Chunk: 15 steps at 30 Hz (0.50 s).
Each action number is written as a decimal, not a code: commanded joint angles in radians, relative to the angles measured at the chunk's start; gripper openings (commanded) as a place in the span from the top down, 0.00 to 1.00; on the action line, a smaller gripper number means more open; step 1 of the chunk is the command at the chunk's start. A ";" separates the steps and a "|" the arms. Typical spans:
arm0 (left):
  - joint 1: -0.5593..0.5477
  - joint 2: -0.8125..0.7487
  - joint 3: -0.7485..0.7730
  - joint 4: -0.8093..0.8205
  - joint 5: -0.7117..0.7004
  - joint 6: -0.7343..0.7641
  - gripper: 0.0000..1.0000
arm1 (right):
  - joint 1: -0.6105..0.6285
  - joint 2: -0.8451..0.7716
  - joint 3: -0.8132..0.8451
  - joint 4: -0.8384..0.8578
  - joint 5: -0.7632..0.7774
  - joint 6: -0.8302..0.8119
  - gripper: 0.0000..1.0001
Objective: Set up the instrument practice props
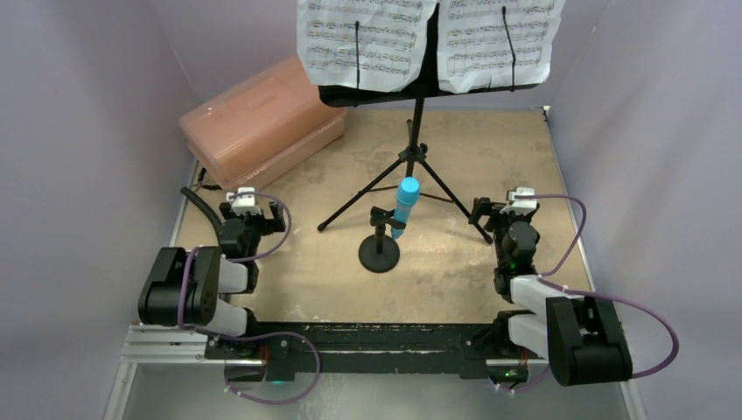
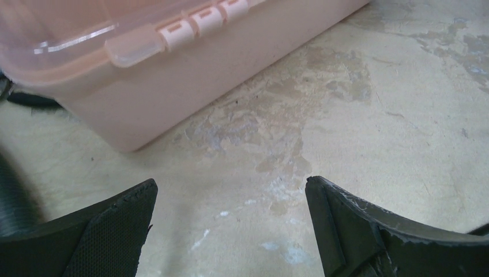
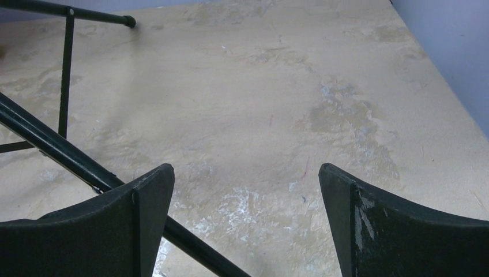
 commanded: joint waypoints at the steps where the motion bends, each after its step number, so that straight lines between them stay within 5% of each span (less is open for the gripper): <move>1: 0.008 0.074 0.057 0.166 0.038 0.052 0.01 | -0.003 0.038 0.019 0.160 0.006 -0.036 0.02; 6: 0.008 0.239 0.034 0.378 0.083 0.062 0.01 | -0.003 0.129 0.030 0.306 -0.029 -0.061 0.02; 9: 0.006 0.206 0.105 0.187 0.065 0.066 0.01 | -0.003 0.192 0.053 0.359 -0.035 -0.066 0.02; 15: 0.000 0.217 0.127 0.163 0.049 0.066 0.01 | -0.004 0.308 0.052 0.484 -0.084 -0.147 0.02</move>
